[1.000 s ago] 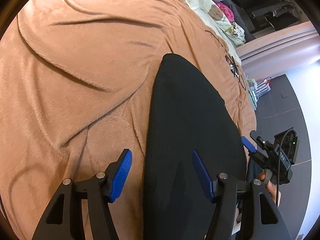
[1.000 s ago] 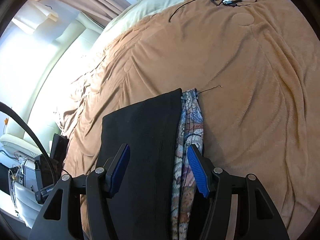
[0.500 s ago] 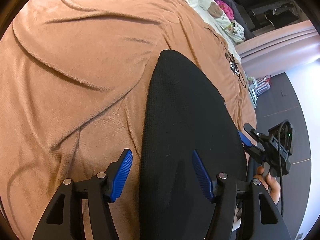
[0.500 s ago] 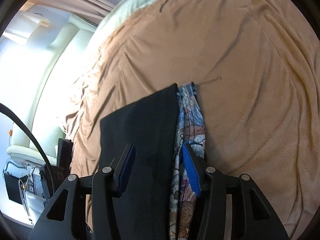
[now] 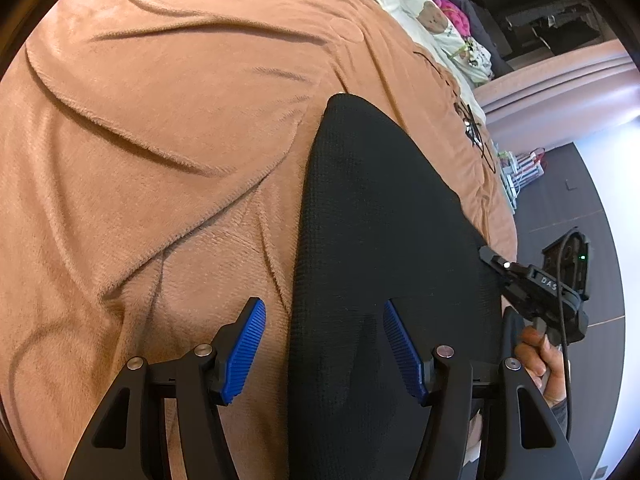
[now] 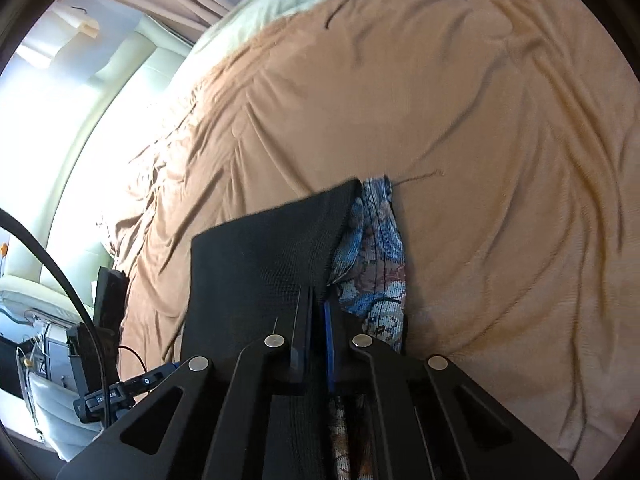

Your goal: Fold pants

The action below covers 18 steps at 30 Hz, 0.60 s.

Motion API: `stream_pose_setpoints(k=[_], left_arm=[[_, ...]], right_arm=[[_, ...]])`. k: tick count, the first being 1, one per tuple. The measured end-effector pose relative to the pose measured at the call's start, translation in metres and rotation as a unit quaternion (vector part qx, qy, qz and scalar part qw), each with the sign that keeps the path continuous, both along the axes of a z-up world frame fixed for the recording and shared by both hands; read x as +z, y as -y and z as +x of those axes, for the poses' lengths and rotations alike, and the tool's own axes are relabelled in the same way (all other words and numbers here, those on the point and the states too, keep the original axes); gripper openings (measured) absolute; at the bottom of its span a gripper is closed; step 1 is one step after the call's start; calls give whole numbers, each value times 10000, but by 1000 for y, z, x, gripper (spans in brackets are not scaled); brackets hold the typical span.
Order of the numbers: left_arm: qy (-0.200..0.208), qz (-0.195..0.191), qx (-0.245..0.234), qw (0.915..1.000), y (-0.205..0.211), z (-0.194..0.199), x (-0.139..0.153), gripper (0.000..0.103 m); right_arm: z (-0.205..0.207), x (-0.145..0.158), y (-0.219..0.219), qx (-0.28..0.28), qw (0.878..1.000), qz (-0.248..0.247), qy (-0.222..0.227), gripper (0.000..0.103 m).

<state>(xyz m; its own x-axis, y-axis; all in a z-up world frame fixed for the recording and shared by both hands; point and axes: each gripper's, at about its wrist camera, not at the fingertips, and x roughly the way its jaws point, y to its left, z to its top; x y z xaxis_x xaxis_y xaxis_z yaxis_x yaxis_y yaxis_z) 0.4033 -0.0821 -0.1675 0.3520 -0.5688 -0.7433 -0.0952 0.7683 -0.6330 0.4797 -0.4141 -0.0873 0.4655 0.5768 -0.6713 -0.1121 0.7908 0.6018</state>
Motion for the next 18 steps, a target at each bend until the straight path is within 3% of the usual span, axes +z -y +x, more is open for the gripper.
stream_pose_setpoints(k=[10,14,17,18], left_arm=[[-87,-89,-193,9997,14,-10,-3,63],[-94,-75,-267,9996,19,-17,-6,59],[-122,-170,-243,9995,16,-20,-8,57],[-135,-196,-237,9994,16,-21,-8,57]], right_arm=[[-17,-5,5,-374,9972,-638,98,2],[-23,-7,2,-324,9985,-440,-11,6],[-35,-4,6,-268,9993,-257,14,34],[-39,-3,9,-233,9995,-183,59,51]])
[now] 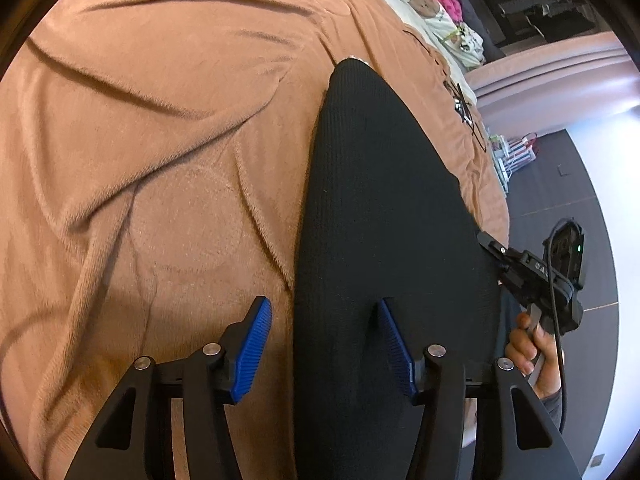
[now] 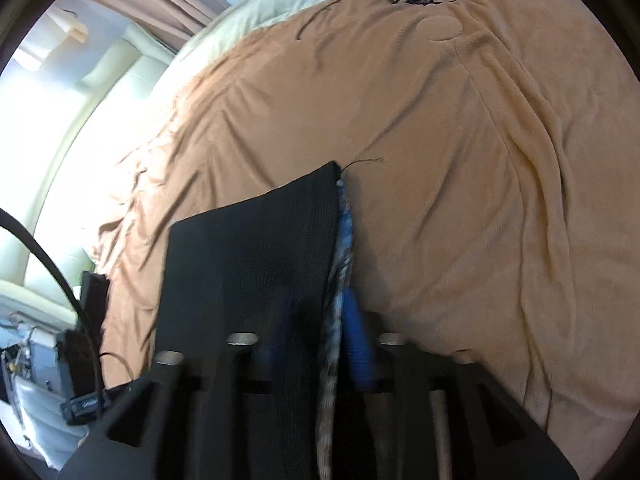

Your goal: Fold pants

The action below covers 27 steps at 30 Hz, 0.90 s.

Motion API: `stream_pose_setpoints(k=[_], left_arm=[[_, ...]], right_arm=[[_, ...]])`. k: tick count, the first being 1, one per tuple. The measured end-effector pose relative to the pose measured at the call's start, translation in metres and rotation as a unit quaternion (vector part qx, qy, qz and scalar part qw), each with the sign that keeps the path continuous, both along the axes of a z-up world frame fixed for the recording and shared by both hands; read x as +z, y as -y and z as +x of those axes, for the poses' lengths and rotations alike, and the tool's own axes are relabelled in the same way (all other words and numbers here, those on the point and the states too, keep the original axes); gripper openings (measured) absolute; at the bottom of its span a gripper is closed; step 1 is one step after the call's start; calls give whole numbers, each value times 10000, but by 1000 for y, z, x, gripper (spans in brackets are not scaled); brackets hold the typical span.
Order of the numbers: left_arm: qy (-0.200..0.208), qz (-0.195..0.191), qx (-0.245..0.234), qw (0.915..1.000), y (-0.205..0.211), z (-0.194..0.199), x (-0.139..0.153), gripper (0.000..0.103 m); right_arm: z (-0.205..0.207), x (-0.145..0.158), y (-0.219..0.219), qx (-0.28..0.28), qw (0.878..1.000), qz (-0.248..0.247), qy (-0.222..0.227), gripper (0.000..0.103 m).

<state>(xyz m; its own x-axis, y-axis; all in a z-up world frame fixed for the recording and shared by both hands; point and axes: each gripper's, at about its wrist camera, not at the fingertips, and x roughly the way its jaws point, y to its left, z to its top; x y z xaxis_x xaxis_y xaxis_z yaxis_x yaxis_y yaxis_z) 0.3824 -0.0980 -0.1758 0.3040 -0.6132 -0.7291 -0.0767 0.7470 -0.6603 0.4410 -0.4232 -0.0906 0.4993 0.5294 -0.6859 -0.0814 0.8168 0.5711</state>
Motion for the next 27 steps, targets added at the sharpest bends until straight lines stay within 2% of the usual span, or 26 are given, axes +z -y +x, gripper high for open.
stream_pose_setpoints(k=[1,10,16,20,22,24,27], left_arm=[[-18,-32,1,10000,0,-1,0,56],[-68,-176,-78,9998,2,-18,0,56],[-159,-277,-204,9993,9,-31,-1,56],[-200,-351,-251,9989,14,-44,-2,55],[-206,-344,-256,9989,13,-48,-2,50],[-218,-290,-256,9990,12,-51,-2,35],[-214,-258,-254,9991,10,-50,3,21]], right_arm=[[-8,2,1,42,10000,51,69,61],[-48,-19,17,500,9984,271,48,61],[-49,-39,15,737,9963,406,-177,61],[-53,-42,20,730,9960,500,-112,61],[-57,-43,21,716,9960,517,-114,59],[-60,-43,19,716,9962,469,-142,52],[-65,-41,11,713,9962,475,-183,44]])
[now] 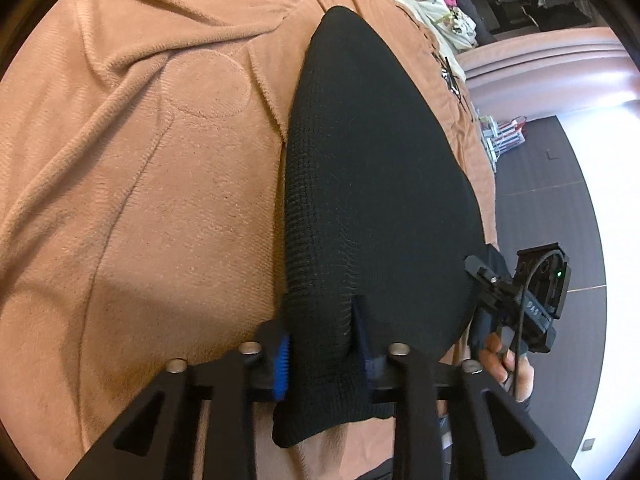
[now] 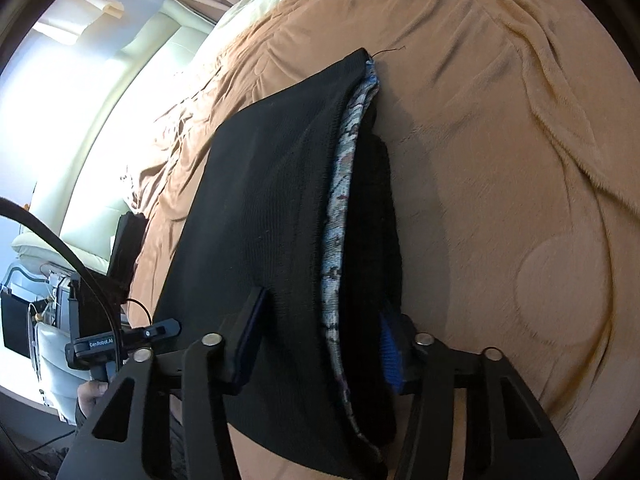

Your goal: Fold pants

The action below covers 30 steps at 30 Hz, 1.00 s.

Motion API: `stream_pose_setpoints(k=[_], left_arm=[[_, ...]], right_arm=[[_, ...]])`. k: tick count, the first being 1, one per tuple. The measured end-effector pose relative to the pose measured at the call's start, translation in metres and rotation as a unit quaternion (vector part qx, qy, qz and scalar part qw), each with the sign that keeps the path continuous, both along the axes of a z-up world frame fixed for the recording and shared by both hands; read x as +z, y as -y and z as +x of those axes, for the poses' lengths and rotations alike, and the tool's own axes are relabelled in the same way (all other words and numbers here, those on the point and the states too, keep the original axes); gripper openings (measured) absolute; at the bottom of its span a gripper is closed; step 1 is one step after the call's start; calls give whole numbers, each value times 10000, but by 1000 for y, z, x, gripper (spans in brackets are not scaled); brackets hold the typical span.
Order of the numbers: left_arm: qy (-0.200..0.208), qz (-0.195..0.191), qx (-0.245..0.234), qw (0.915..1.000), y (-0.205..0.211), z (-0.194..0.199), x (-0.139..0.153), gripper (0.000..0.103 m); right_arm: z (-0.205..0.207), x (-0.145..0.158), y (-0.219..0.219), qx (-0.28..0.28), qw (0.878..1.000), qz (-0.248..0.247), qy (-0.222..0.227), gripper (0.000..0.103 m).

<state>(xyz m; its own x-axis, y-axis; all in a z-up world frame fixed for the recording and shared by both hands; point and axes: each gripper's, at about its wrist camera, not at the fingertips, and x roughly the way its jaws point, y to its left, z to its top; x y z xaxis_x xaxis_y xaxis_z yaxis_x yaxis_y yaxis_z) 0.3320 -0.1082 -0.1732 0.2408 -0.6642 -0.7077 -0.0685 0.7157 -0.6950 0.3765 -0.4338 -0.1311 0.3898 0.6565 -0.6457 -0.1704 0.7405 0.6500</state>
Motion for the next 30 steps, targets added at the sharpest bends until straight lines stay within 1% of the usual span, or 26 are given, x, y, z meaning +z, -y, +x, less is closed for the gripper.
stream_pose_setpoints(k=[4,10,17,25,30], left_arm=[[158,109,-72,9998,-1,2,15,20],[242,209,-203,9993,-8,1,31,19],[229,398,-423,9981,-21,-7,38,19],[184,533,-569,9968,-47,-26,36,19],[203,636,-696,9953,-52,-34,38,19]], right_arm=[[-7,3,-7,-37,10000,33,-82,37],[-22,5,-19,-29,9998,124,-155,32],[-35,3,-35,-23,9994,254,-236,31],[-51,-9,-61,-84,9984,466,-319,31],[-56,-18,-71,-135,9969,656,-423,31]])
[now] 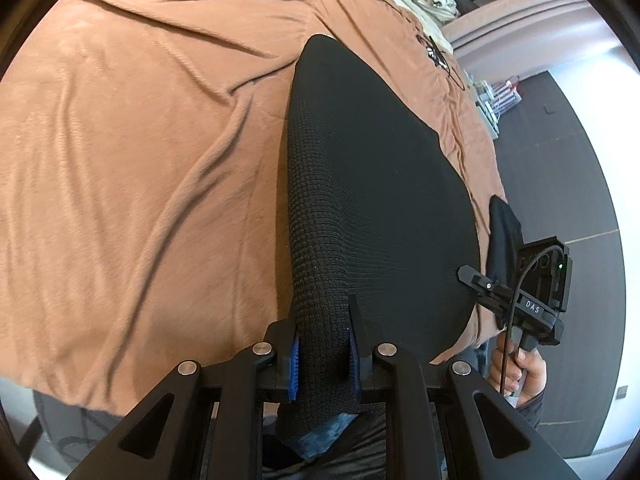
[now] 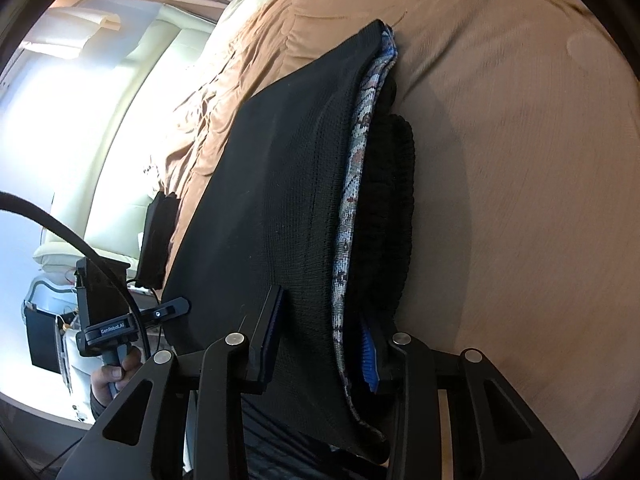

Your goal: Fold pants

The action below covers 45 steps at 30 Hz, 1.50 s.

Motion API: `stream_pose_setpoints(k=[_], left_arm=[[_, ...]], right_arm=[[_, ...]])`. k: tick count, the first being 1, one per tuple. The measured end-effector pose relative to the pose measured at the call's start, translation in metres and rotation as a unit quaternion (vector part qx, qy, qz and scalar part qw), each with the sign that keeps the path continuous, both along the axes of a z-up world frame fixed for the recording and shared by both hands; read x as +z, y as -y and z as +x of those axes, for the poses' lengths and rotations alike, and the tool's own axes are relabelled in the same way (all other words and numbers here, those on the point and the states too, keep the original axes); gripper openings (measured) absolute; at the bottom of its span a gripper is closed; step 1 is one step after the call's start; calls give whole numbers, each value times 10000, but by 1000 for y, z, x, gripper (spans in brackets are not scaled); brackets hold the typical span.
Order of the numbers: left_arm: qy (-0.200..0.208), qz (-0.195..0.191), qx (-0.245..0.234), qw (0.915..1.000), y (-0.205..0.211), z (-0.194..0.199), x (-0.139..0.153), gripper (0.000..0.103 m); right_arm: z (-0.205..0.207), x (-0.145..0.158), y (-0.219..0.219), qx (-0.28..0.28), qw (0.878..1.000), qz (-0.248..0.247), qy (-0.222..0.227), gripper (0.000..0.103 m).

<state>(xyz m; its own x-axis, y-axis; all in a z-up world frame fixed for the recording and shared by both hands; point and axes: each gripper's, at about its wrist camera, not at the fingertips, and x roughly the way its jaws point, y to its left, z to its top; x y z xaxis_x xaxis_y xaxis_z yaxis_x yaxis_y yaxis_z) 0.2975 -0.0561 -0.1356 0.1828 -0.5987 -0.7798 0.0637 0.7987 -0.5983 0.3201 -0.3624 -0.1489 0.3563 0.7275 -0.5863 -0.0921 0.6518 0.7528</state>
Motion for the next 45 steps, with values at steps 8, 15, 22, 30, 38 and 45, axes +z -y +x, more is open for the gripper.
stream_pose_setpoints(k=[8,15,22,30,38,45], left_arm=[[-210,206,-149,9995,-11,-9,-9,22],[-103,278,44,9996,-17,-4,-7,58],[-5,227,195,9996,-18,17,-7,58],[97,52,164,9998,-19,41,-11,58],[10,-43,139,9999,-16,63,-26,56],[-62,-220,188,9996,-21,82,-39,40]], right_arm=[[-6,-3,10,-91,9999,133,-56,46],[5,-1,23,-387,9989,242,88,69],[24,-13,12,-430,9986,314,56,69],[44,-23,6,-312,9992,236,-49,69],[56,-23,2,-265,9994,209,-56,69],[69,-27,1,-181,9991,384,-17,69]])
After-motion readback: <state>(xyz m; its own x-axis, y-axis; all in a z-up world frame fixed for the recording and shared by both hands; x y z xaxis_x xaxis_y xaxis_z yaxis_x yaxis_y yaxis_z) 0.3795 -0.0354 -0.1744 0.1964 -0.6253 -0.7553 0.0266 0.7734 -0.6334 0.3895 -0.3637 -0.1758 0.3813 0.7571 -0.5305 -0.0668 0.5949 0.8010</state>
